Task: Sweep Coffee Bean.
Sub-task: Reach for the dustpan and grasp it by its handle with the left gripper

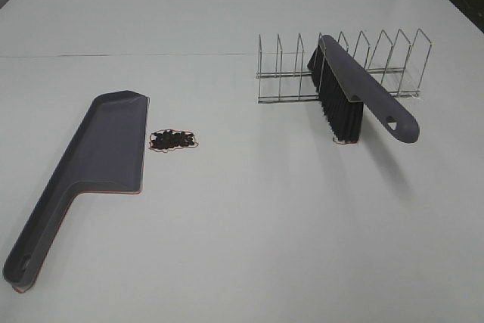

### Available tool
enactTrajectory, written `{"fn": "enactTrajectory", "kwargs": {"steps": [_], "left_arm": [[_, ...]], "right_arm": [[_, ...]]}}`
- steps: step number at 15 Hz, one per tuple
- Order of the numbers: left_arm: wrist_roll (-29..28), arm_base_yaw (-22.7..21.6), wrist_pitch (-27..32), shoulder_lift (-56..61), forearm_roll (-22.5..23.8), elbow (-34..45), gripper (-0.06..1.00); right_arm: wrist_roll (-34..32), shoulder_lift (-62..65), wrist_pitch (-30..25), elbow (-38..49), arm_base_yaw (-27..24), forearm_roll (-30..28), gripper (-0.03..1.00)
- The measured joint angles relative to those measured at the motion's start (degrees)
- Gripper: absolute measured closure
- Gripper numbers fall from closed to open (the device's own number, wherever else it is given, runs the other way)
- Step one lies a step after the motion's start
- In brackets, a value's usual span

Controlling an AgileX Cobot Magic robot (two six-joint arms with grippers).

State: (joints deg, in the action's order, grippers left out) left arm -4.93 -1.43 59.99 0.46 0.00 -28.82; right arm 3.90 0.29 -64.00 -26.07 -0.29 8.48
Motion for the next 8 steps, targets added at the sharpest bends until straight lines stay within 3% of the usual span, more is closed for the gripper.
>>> {"fn": "enactTrajectory", "kwargs": {"steps": [8], "left_arm": [[-0.1, 0.0, 0.0, 0.0, 0.0, 0.0, 0.08]], "right_arm": [[0.0, 0.0, 0.0, 0.0, 0.0, 0.0, 0.01]]}}
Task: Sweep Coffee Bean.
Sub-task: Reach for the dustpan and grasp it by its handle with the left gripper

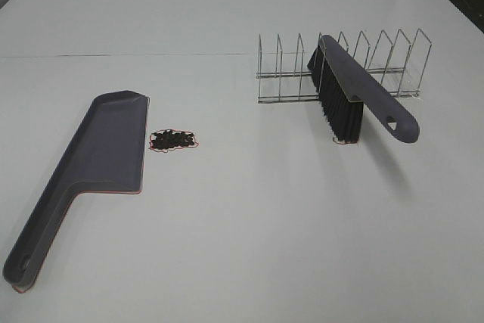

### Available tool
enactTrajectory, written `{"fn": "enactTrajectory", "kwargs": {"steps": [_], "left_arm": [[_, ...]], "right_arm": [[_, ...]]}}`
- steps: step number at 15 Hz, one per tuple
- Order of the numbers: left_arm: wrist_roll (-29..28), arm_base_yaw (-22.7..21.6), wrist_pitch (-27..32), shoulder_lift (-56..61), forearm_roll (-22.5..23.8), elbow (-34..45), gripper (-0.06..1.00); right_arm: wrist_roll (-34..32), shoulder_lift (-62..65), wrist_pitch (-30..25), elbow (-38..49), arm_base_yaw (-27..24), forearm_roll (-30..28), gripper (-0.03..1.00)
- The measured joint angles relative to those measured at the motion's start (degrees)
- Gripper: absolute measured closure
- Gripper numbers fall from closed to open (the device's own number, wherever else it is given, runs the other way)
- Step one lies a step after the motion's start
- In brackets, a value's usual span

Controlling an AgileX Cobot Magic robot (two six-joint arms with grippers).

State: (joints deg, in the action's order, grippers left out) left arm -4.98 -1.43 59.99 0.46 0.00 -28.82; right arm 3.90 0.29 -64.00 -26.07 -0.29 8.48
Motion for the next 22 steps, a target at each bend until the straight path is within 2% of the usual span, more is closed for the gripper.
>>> {"fn": "enactTrajectory", "kwargs": {"steps": [14, 17, 22], "left_arm": [[0.0, 0.0, 0.0, -0.6, 0.0, -0.9, 0.08], [0.0, 0.0, -0.3, -5.7, 0.0, -2.9, 0.08], [-0.1, 0.0, -3.8, -22.0, 0.7, -7.8, 0.08]], "right_arm": [[0.0, 0.0, 0.0, 0.0, 0.0, 0.0, 0.01], [0.0, 0.0, 0.0, 0.0, 0.0, 0.0, 0.02], [0.0, 0.0, 0.0, 0.0, 0.0, 0.0, 0.02]]}}
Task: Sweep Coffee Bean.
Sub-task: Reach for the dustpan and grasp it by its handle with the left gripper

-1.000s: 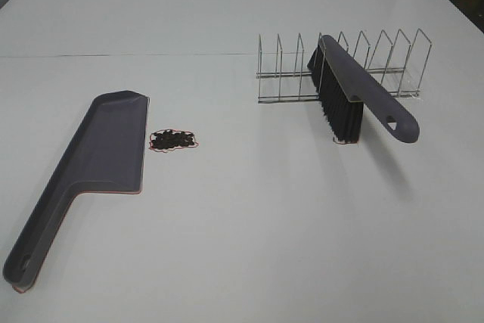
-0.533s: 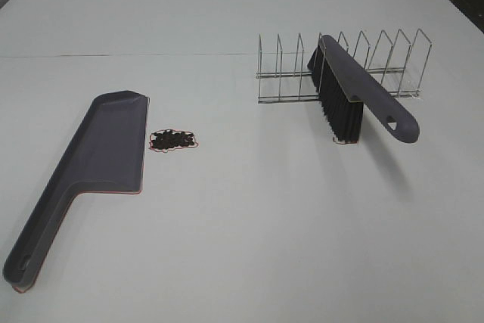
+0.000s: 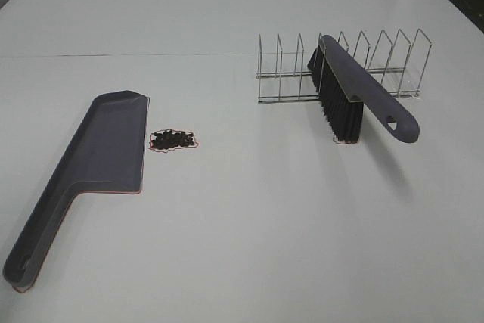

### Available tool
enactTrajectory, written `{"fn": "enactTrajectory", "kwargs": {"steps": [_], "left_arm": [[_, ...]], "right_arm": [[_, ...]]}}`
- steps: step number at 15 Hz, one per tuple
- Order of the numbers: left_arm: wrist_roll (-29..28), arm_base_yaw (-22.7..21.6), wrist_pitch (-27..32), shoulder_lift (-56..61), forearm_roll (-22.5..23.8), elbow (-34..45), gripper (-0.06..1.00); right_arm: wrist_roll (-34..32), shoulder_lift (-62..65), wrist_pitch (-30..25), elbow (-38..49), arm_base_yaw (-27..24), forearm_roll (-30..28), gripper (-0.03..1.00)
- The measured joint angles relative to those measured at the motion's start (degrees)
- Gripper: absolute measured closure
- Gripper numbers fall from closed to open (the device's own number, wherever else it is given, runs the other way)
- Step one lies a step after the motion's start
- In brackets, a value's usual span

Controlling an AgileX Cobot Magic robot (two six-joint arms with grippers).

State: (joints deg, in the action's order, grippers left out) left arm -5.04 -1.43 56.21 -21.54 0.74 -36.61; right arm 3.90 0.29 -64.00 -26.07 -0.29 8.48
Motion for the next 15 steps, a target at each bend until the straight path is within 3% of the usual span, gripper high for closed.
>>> {"fn": "enactTrajectory", "kwargs": {"steps": [9, 15], "left_arm": [[-1.4, 0.0, -1.0, -28.7, -0.2, -12.4, 0.08], [0.5, 0.0, -1.2, -47.0, -4.8, -15.6, 0.10]], "right_arm": [[0.0, 0.0, 0.0, 0.0, 0.0, 0.0, 0.02], [0.0, 0.0, 0.0, 0.0, 0.0, 0.0, 0.02]]}}
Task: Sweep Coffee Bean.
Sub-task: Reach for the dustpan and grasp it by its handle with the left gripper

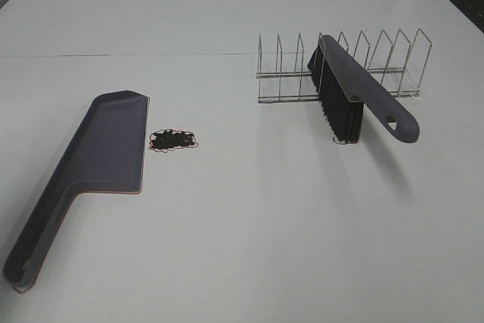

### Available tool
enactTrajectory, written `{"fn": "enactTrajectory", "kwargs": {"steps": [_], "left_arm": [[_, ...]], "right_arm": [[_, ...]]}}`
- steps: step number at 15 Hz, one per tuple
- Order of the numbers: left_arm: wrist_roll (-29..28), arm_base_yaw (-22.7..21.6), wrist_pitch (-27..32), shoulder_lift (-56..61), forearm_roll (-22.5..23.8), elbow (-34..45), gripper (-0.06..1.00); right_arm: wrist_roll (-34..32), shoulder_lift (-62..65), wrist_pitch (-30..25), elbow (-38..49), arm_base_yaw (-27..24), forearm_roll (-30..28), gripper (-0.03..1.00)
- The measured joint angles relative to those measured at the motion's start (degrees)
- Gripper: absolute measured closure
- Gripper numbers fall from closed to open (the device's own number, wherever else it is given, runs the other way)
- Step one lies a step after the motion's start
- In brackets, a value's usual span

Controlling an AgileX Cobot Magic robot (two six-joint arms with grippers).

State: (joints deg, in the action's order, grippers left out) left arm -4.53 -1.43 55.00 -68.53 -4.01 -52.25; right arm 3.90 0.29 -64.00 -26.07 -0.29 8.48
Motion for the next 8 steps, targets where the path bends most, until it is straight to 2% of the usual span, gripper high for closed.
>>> {"fn": "enactTrajectory", "kwargs": {"steps": [2, 8], "left_arm": [[1.2, 0.0, 0.3, -5.4, -3.1, -0.1, 0.10], [1.3, 0.0, 0.9, -15.4, -4.4, -0.1, 0.10]], "right_arm": [[0.0, 0.0, 0.0, 0.0, 0.0, 0.0, 0.02], [0.0, 0.0, 0.0, 0.0, 0.0, 0.0, 0.02]]}}
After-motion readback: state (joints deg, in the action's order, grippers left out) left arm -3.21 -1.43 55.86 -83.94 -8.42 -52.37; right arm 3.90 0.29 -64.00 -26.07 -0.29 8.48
